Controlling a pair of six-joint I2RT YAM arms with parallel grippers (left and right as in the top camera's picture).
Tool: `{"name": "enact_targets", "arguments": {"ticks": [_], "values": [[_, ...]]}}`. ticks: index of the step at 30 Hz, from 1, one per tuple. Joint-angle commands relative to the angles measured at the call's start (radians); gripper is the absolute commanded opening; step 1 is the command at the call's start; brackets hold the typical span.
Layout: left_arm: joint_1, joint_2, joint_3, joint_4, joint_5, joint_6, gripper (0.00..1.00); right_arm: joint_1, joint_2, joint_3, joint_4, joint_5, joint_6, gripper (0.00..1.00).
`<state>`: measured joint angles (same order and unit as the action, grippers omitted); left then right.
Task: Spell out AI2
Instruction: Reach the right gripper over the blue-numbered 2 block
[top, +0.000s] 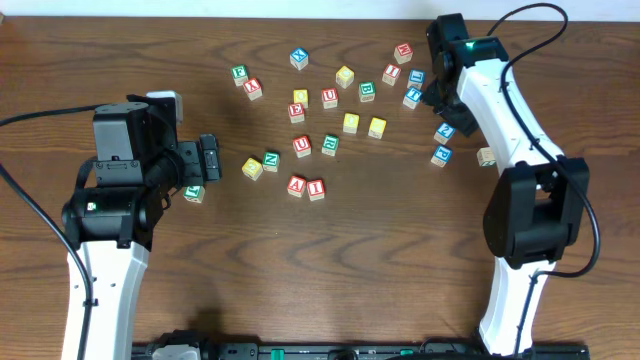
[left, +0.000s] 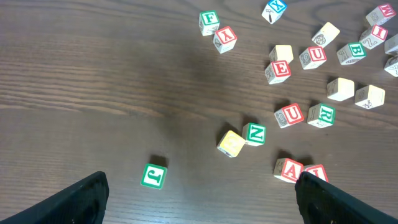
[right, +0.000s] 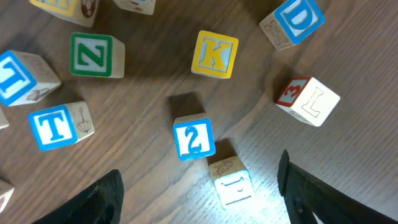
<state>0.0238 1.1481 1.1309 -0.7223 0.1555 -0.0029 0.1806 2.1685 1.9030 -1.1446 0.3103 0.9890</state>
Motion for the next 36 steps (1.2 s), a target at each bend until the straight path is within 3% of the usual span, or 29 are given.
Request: {"name": "enact_targets", "arguments": {"ticks": [1,36], "values": [[0.004,-0.003,0.027,0.000,0.006,0.003,0.94,0.005,0.051,0.018,0.002,0.011,0.031,0.75],[0.004,-0.003,0.027,0.000,0.006,0.003,0.94,-0.032,0.123,0.018,0.029,-0.021,0.035,0.69]]}}
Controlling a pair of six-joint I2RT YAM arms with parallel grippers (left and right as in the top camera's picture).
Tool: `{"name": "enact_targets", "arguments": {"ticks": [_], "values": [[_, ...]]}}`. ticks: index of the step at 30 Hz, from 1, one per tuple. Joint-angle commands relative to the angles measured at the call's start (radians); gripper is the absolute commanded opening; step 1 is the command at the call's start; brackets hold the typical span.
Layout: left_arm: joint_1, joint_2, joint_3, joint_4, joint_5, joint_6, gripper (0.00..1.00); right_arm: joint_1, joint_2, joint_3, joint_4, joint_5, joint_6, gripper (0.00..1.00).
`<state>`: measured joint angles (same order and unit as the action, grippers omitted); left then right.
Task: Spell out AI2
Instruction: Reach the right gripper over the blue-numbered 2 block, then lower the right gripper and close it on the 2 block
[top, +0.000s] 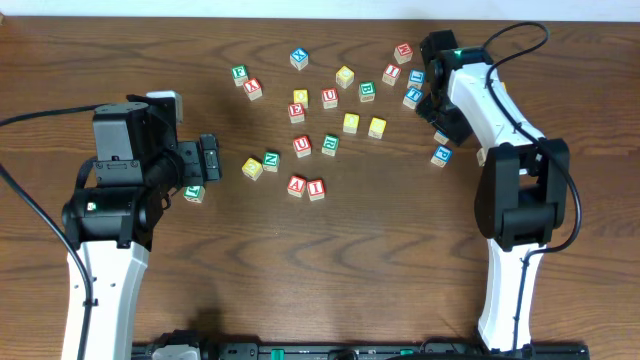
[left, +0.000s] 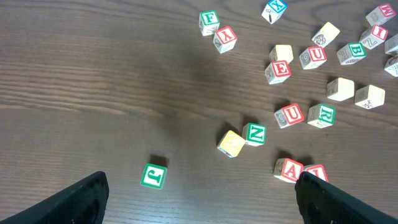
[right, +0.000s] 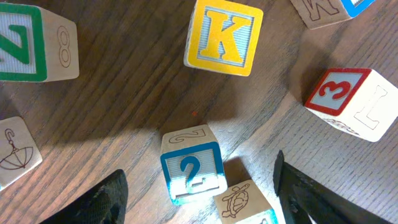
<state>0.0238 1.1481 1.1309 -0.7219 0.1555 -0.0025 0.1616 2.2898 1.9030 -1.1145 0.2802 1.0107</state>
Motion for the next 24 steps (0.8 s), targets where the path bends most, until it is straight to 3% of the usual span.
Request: {"name": "enact_targets", "arguments": {"ticks": [1,24], "values": [[0.004,-0.003,0.027,0.000,0.006,0.002,0.94,-0.012,0.002,0.018,0.000,0.016,0.013,0.69],[0.004,-0.003,0.027,0.000,0.006,0.002,0.94,-0.012,0.002,-0.002,0.016,0.054,-0.017,0.66]]}}
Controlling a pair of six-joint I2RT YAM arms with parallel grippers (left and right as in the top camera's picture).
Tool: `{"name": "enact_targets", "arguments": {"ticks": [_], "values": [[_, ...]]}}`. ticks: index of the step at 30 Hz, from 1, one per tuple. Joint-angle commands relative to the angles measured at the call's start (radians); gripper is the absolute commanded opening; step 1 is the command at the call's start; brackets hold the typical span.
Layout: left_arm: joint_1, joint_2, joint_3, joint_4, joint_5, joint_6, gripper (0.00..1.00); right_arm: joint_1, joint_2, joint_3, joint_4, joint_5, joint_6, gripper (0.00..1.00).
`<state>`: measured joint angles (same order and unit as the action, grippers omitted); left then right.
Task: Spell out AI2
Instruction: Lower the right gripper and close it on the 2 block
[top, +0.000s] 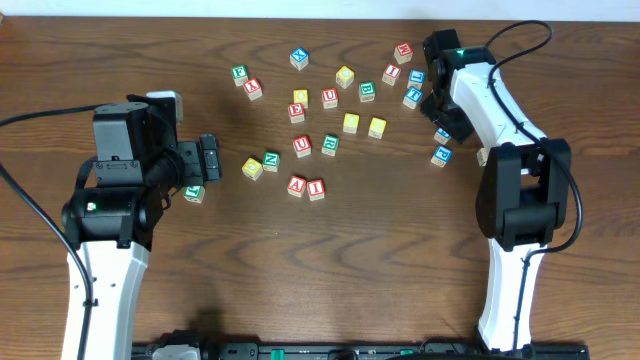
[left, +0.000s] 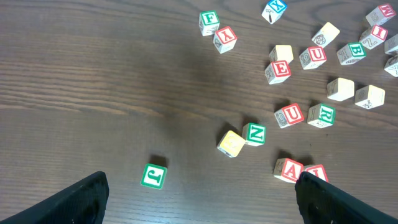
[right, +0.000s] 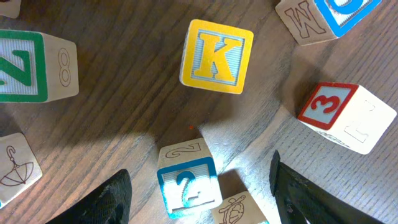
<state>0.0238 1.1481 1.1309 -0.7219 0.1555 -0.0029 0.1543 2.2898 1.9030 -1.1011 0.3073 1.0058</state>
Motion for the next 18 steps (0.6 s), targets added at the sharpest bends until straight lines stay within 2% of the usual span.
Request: {"name": "enact_targets", "arguments": {"ticks": [1,15,18], "values": [[0.004,-0.003,0.027,0.000,0.006,0.003,0.94,-0.005,0.003,-0.002,0.003,0.027,-0.013,0.66],[0.004,-0.003,0.027,0.000,0.006,0.003,0.94,-0.003,0.007,-0.054,0.051,0.006,-0.016,0.66],[0.004,-0.003,0.027,0.000,0.006,0.003,0.94,-0.003,0.007,-0.054,0.054,0.003,-0.016,0.61]]}}
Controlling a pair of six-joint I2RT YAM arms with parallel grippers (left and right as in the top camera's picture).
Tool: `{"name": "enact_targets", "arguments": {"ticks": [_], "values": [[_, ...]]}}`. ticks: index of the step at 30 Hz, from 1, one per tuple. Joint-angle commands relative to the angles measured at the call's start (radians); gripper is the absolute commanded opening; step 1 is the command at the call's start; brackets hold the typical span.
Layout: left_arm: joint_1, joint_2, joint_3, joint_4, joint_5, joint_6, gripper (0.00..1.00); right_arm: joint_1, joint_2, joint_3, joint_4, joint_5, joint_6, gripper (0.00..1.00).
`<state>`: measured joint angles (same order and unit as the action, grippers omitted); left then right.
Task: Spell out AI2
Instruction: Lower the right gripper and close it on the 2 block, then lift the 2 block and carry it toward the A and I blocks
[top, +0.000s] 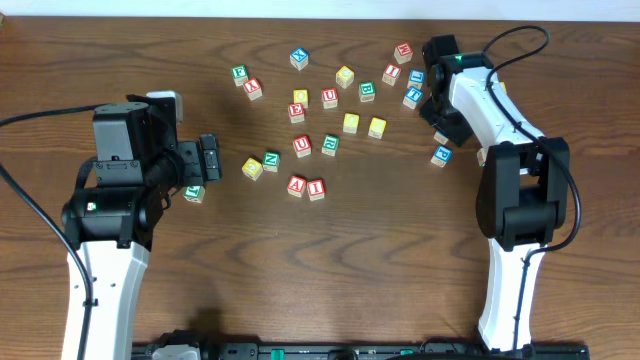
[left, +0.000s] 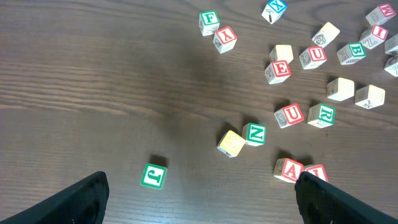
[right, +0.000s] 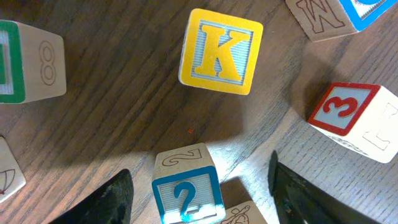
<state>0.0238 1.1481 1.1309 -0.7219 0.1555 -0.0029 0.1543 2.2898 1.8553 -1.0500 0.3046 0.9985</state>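
A blue 2 block (right: 186, 196) stands on the table between the open fingers of my right gripper (right: 196, 202), which hangs low over it at the table's far right (top: 438, 122). In the overhead view the gripper hides this block. The red A block (top: 296, 185) and red I block (top: 316, 189) lie side by side at the table's middle, also seen as A (left: 289, 169) and I (left: 314, 171). My left gripper (left: 200, 198) stands open at the left (top: 208, 158), holding nothing.
A yellow K block (right: 221, 51), a red 3 block (right: 348, 118) and a plain block with a turtle drawing (right: 239, 214) crowd the 2 block. Several more letter blocks are scattered across the far middle. A green J block (left: 153, 175) lies near my left gripper.
My right gripper has come slightly lower over the 2 block, so the blocks look a little larger. The green Z block has slid almost out of view. Left arm unchanged.
My right gripper was open well above the 2 block with many blocks in view. Then it was much lower, the 2 block between its fingers. It stayed there, edging closer until now. The left arm has not moved, and A and I stayed together.
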Motion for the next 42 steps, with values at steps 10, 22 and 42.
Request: {"name": "enact_targets", "arguments": {"ticks": [10,22,42], "values": [[0.004,-0.003,0.027,0.000,0.006,0.003,0.94,0.004,0.007,-0.007,0.004,0.014,-0.009,0.57],[0.004,-0.003,0.027,0.000,0.006,0.003,0.94,0.018,0.029,-0.007,0.021,0.022,-0.009,0.57],[0.004,-0.003,0.027,0.000,0.006,0.003,0.94,0.018,0.029,-0.007,0.023,0.023,-0.009,0.22]]}}
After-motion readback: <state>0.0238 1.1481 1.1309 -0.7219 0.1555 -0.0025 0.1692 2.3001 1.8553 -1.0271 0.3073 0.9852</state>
